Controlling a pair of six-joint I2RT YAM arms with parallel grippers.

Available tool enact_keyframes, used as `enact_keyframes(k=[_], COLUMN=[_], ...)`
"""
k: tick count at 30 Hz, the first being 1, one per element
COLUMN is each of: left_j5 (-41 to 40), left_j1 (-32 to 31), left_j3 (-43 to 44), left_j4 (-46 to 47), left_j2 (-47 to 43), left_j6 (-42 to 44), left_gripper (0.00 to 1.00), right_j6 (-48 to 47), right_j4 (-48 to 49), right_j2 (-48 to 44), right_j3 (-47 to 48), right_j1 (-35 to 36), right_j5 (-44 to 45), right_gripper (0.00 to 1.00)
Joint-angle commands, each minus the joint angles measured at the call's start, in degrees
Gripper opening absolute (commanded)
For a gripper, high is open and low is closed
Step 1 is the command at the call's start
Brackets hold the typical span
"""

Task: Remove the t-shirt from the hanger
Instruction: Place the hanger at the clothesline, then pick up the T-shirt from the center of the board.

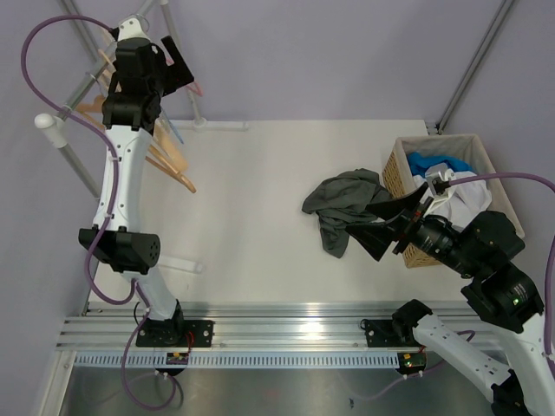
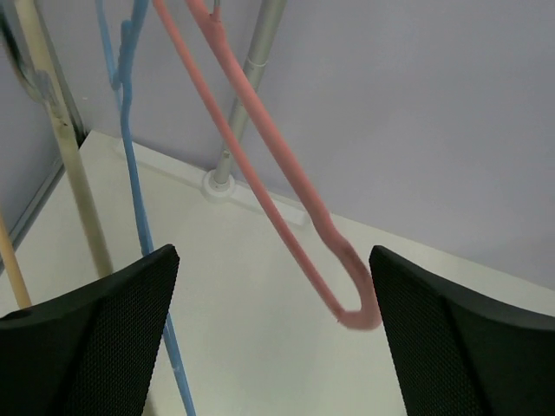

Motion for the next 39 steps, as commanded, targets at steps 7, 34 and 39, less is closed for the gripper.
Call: enact_keyframes(k=[7,34,39], left_j5=[19.0,0.0,1.1], left_j1=[0.1,-36.6,-38.8], left_j3=[-6.4,-68.1,-79.9], left_j4=[5.9,29.8,33.6], left_j2=[-12.4,-47.3,-52.2], left_j6=[-1.5,-0.5,-3.0], left_gripper=[0.99,0.99,0.99], right_j6=[0.4,3.5,8.0], right_j4=[1.8,-2.9,0.0], right_j2=[-0.9,25.9,33.2], right_j3=[-0.2,3.3,3.2], right_j1=[0.2,0.0,-1.7], right_j5=[-1.3,25.8,30.1], right_gripper=[1.0,1.0,0.99])
